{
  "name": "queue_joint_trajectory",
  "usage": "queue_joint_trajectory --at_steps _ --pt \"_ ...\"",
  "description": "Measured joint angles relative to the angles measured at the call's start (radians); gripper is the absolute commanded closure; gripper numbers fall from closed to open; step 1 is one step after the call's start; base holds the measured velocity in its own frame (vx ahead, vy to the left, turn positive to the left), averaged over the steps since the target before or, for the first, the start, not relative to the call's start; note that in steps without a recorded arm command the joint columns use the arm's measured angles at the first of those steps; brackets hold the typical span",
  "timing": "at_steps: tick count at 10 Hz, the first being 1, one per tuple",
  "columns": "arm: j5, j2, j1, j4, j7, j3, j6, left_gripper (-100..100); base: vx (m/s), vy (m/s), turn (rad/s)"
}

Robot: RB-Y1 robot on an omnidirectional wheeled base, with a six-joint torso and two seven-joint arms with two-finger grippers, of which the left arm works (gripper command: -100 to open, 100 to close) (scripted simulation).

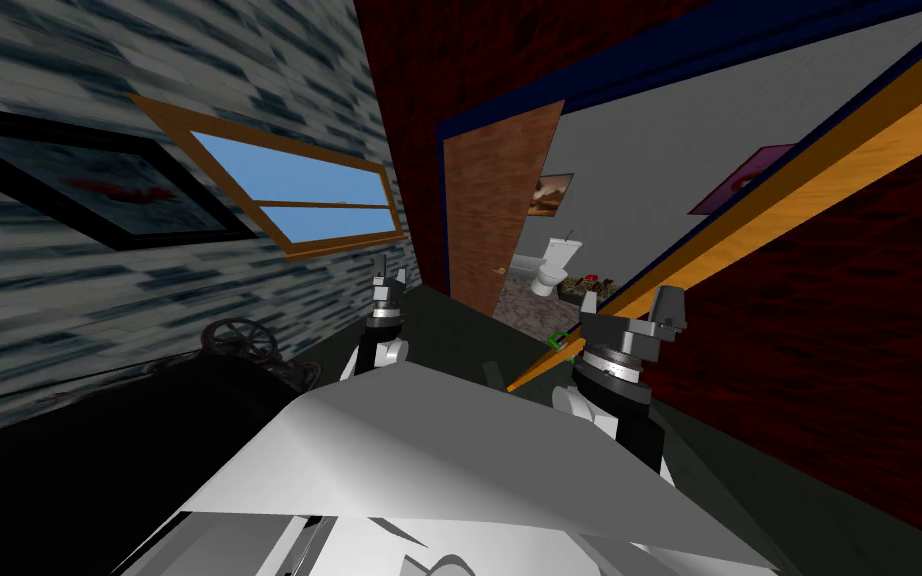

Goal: Pull the door open

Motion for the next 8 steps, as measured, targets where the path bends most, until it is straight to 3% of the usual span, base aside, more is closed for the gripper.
queue_joint_trajectory --at_steps 8 --pt "0.033 0.047 -0.071 0.181 -0.013 -0.026 -0.035 -100 0.084 0.001 -0.062"
